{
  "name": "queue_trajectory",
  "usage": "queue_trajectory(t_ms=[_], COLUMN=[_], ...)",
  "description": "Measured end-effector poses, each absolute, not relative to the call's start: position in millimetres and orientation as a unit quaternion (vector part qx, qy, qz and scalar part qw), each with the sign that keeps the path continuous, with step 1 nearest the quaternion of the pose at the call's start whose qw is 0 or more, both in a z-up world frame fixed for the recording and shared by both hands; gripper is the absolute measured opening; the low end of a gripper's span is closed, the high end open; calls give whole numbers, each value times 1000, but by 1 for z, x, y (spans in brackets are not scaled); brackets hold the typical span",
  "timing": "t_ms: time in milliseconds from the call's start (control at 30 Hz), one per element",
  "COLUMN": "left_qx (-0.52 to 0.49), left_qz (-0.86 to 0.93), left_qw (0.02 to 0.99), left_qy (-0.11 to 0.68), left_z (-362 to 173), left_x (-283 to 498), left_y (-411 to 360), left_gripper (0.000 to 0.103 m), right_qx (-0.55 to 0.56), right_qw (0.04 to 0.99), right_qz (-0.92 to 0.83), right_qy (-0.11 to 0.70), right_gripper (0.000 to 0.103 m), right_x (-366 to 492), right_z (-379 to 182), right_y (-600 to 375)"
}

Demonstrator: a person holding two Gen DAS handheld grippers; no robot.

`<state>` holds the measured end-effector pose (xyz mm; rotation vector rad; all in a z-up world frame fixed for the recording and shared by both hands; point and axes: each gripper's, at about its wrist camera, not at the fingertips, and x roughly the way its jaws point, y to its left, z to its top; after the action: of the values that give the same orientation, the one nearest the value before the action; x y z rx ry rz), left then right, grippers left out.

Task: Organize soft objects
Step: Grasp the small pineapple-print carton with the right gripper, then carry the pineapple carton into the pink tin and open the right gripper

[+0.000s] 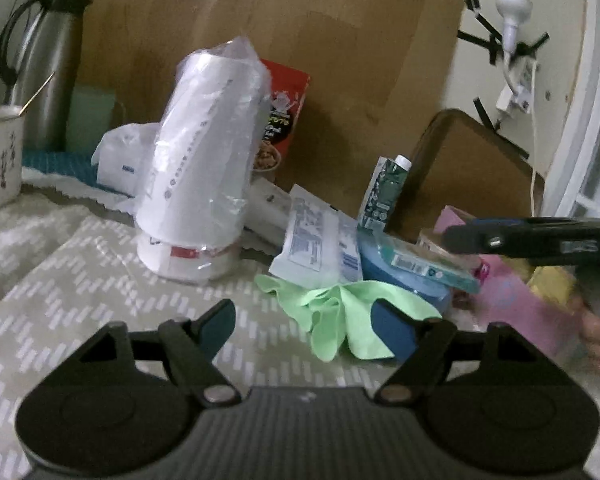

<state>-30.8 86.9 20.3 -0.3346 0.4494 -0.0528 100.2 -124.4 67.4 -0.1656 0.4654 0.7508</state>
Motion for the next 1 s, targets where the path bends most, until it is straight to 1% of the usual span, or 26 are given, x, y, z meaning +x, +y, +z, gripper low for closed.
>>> queue_trajectory(t_ms=[133,200,233,300,333,367,433,567,700,900,933,967,1000], left_qx=[-192,-199,-201,-204,-205,-206,-209,-221,-227,-215,-215,-217,-220], left_qz=[-24,-22,-22,-23,-23,-23,-24,-25,-33,-64,-71,-78,-86], left_qw=[959,959,959,959,958,958,958,956,953,950,949,946,943], left_qy=[208,202,200,198,198,198,196,191,198,216,221,228,235], left_z=[18,18,18,18,17,17,17,17,16,16,15,15,15], left_x=[-35,-34,-35,-35,-34,-34,-33,-36,-34,-32,-32,-32,-33], left_y=[96,98,98,99,99,99,100,105,106,100,100,100,100], left_gripper=[78,78,78,78,78,79,79,81,81,79,77,73,70], right_qx=[-132,-164,-176,-189,-190,-191,-197,-230,-206,-164,-161,-157,-152], right_qw=[872,861,855,856,858,862,870,875,868,864,868,874,877], right_qz=[378,373,370,368,367,362,355,354,379,404,400,394,390], right_qy=[280,305,317,310,306,300,281,235,245,252,246,239,237], right_gripper=[79,76,68,61,54,50,48,46,45,46,50,60,63], right_x=[139,147,146,139,133,126,108,61,18,-22,-27,-31,-34], right_z=[62,52,46,41,43,43,44,33,16,-4,-7,-9,-10], right_y=[-99,-86,-78,-73,-73,-73,-74,-78,-88,-93,-95,-98,-101])
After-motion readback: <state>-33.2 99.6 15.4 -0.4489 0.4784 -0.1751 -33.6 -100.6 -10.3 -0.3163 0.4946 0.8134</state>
